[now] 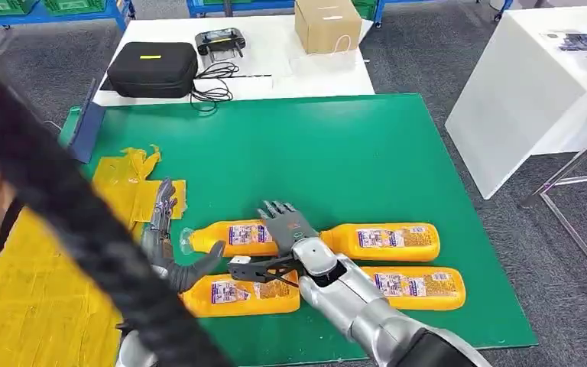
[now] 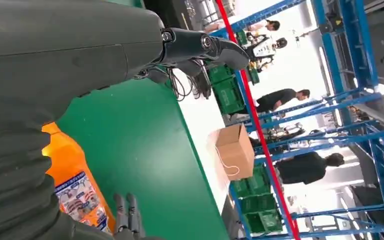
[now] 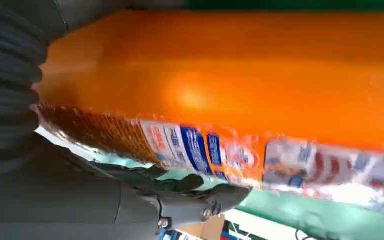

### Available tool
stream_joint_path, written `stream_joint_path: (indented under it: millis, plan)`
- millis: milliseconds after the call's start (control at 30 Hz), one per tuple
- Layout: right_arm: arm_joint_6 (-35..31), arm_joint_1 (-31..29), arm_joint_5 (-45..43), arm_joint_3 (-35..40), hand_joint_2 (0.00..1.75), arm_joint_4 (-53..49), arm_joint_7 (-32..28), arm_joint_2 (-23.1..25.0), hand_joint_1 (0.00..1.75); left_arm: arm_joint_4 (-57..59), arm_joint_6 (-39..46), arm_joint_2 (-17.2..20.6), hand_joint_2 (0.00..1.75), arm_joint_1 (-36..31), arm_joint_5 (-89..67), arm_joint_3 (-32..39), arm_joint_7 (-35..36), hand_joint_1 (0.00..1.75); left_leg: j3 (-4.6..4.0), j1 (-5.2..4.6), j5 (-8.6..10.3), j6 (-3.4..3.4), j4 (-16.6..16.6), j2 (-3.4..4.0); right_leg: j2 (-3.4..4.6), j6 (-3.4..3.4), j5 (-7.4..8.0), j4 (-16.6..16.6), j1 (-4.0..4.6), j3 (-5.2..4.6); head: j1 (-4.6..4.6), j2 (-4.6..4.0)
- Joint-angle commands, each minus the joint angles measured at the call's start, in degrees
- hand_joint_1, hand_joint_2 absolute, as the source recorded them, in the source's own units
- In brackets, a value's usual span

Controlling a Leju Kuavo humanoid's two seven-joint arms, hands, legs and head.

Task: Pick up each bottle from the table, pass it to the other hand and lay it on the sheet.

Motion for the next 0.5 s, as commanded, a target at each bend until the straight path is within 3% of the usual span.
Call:
stream_joint_path:
  millis: [33,167,233,333,500]
  plan:
    - [0.63,-3.06,0.04,-0.25,1.75,6.17,-0.17,0.02,1.41,3.76,-0.32,0.0,1.75,-2.42,1.24,0.92,0.48,0.0,0.18,0.05,-0.09,0.01,0.02,-0.01,-0.09,-0.03,-0.06,-0.06,0.07,0.24,0.0,0.0]
    - [-0.33,-2.78,-0.26,-0.81,1.75,5.52,-0.57,-0.08,1.52,3.67,-0.47,-0.05,1.75,-2.38,1.3,0.89,0.46,0.0,0.15,0.02,-0.04,0.0,-0.01,-0.05,-0.12,-0.02,-0.06,-0.05,0.03,0.2,0.0,0.0]
    - [-1.84,-2.39,-0.94,-1.7,1.75,4.03,-1.23,-0.18,1.73,3.59,-0.7,-0.15,1.75,-2.38,1.32,0.7,0.44,0.0,0.2,0.02,-0.07,0.0,-0.01,-0.04,-0.11,-0.03,-0.08,-0.06,0.04,0.26,0.0,0.0]
    - [-3.01,-1.72,-1.33,-2.41,1.75,2.18,-1.61,-0.41,1.73,3.41,-0.76,-0.15,1.75,-2.32,1.28,0.57,0.43,0.0,0.12,0.02,-0.04,0.0,0.0,-0.08,-0.14,-0.03,-0.06,-0.05,0.03,0.18,0.0,0.0]
    - [-13.35,3.76,-2.61,-6.34,1.75,-9.08,-3.27,-1.48,1.75,1.45,-1.62,0.38,1.75,-1.85,1.1,0.23,0.58,0.0,0.05,0.01,-0.02,0.0,0.0,-0.09,-0.13,-0.01,-0.05,-0.03,0.02,0.11,0.0,0.0]
